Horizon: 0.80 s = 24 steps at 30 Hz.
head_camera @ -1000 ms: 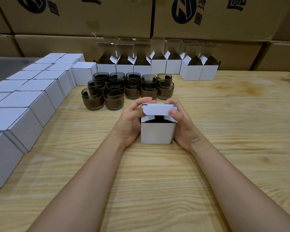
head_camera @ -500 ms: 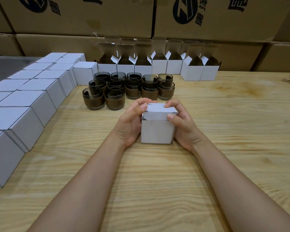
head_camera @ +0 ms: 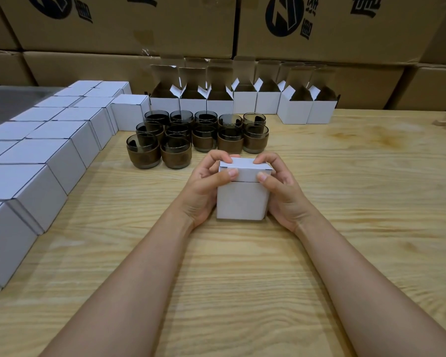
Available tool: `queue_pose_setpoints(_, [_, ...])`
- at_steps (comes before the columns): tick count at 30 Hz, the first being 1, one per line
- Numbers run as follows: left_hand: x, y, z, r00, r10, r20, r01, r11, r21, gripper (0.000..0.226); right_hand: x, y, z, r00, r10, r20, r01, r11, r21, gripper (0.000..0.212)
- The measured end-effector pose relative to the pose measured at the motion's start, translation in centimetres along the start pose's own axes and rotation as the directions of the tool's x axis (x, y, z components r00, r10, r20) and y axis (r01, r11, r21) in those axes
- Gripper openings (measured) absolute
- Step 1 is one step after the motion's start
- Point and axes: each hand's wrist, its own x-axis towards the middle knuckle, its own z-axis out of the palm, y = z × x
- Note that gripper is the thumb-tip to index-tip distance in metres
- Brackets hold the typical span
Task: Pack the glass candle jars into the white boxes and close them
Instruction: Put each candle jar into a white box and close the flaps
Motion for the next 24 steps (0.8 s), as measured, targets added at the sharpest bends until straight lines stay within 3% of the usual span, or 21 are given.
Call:
queue_pose_setpoints(5, [-0.1,0.3,0.1,0.999,-0.024,0.022,0.025,1.0,-0.013,0.022,0.0,0.1,-0.2,1.0,-0.004,0.026,0.004,1.0,-0.001,0.018])
queue_pose_setpoints(8, [-0.3,0.6,0.1,0.998,-0.051,0.045,0.051,0.999,0.003,0.043,0.0,0.1,-0.4,0.997,0.026,0.073,-0.026,1.0,-0.01,0.019])
queue_pose_setpoints(10, [-0.4,0.8,0.2,0.997,-0.073,0.036,0.072,0.997,0.004,0.035,-0.1,0.0,-0.5,0.994,0.046,0.1,-0.045,0.999,-0.009,0.022])
queue_pose_setpoints(12, [-0.3,0.9,0.3,0.996,-0.084,-0.003,0.084,0.996,-0.001,0.011,-0.2,-0.1,-0.6,0.989,0.066,0.133,-0.068,0.998,0.009,0.029])
queue_pose_setpoints(15, [-0.3,0.8,0.3,0.996,-0.086,-0.019,0.087,0.994,0.062,0.008,-0.2,-0.4,-0.5,0.983,0.102,0.151,-0.111,0.992,0.055,0.036])
queue_pose_setpoints(18, [-0.3,0.8,0.4,0.995,-0.103,-0.014,0.104,0.992,0.076,0.021,-0.1,-0.5,-0.4,0.988,0.12,0.097,-0.126,0.991,0.052,0.008])
queue_pose_setpoints(24, [-0.2,1.1,0.5,0.995,-0.078,-0.055,0.081,0.995,0.064,0.031,-0.1,-0.4,-0.6,0.991,0.099,0.09,-0.1,0.995,0.002,0.031])
